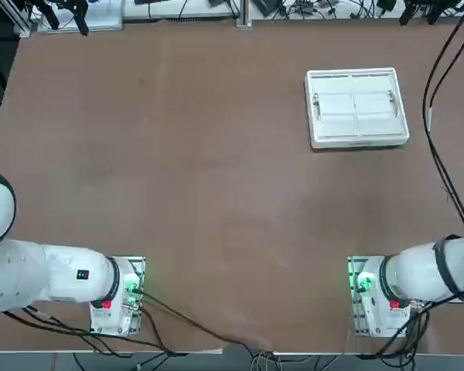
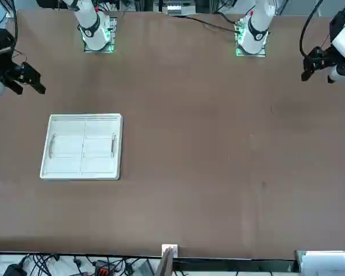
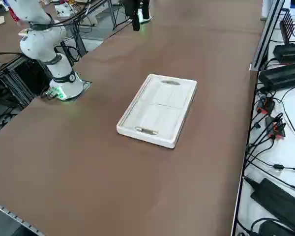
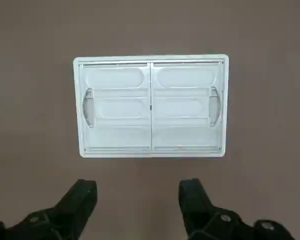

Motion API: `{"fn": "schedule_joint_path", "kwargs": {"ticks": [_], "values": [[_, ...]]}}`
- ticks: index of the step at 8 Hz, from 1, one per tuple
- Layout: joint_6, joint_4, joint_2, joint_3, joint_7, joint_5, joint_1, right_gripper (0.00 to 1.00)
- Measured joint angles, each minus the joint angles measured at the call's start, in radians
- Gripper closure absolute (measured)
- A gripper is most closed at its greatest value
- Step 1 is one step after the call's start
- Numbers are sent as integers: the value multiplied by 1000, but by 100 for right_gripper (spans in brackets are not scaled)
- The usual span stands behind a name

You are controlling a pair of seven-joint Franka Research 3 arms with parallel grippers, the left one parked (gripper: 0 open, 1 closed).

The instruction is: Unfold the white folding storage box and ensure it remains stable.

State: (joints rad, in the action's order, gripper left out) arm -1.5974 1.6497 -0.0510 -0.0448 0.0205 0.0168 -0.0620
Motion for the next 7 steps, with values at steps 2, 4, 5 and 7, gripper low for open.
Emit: {"fn": "schedule_joint_path", "kwargs": {"ticks": [2,4,5,7], "values": [[19,-15,0,2,0,0,0,0],[31,-33,0,13,0,0,-3,0],[35,-33,5,22,3,-9,-12,0],[32,-30,55,42,120,-73,-102,0]]}}
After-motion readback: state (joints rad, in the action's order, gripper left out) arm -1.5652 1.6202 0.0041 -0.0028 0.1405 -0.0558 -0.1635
